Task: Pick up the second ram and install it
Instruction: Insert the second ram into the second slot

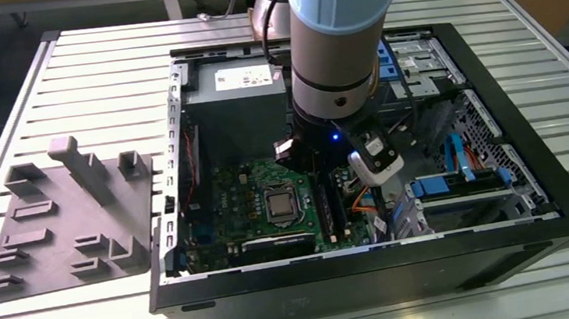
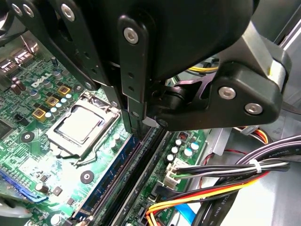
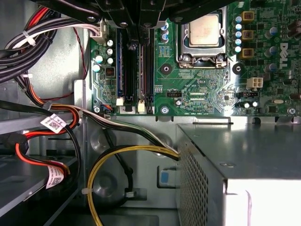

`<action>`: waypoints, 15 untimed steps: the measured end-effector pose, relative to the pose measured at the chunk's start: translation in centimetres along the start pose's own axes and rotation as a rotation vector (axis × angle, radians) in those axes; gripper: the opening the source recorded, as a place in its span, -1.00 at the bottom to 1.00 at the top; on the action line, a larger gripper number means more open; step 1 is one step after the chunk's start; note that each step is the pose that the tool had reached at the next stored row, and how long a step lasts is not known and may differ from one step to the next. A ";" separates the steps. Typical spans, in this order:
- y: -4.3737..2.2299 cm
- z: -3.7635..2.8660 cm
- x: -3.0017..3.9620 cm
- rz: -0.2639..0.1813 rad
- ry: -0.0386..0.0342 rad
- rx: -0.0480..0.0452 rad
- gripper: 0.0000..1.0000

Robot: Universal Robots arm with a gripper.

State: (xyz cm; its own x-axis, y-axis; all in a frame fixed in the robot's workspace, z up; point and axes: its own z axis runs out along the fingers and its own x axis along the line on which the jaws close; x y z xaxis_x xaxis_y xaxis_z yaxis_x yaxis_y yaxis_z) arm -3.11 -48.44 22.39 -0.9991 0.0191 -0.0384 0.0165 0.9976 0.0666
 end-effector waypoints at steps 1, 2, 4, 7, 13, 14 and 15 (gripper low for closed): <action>0.00 0.01 0.00 0.000 0.0001 0.0002 -0.76; 0.01 0.01 0.01 -0.001 0.0001 0.0003 -0.76; 0.03 0.02 0.01 -0.002 0.0001 0.0004 -0.76; 0.10 0.02 0.06 -0.002 0.0003 0.0016 -0.76; 0.14 0.04 0.10 -0.002 0.0002 0.0021 -0.76; 0.14 0.04 0.10 -0.002 0.0002 0.0022 -0.76; 0.14 0.09 0.10 -0.002 0.0001 0.0019 -0.76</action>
State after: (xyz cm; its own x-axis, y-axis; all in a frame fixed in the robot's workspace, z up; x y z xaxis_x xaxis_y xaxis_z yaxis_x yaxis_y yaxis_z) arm -3.20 -48.29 22.31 -0.9991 0.0169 -0.0384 0.0143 0.9978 0.0646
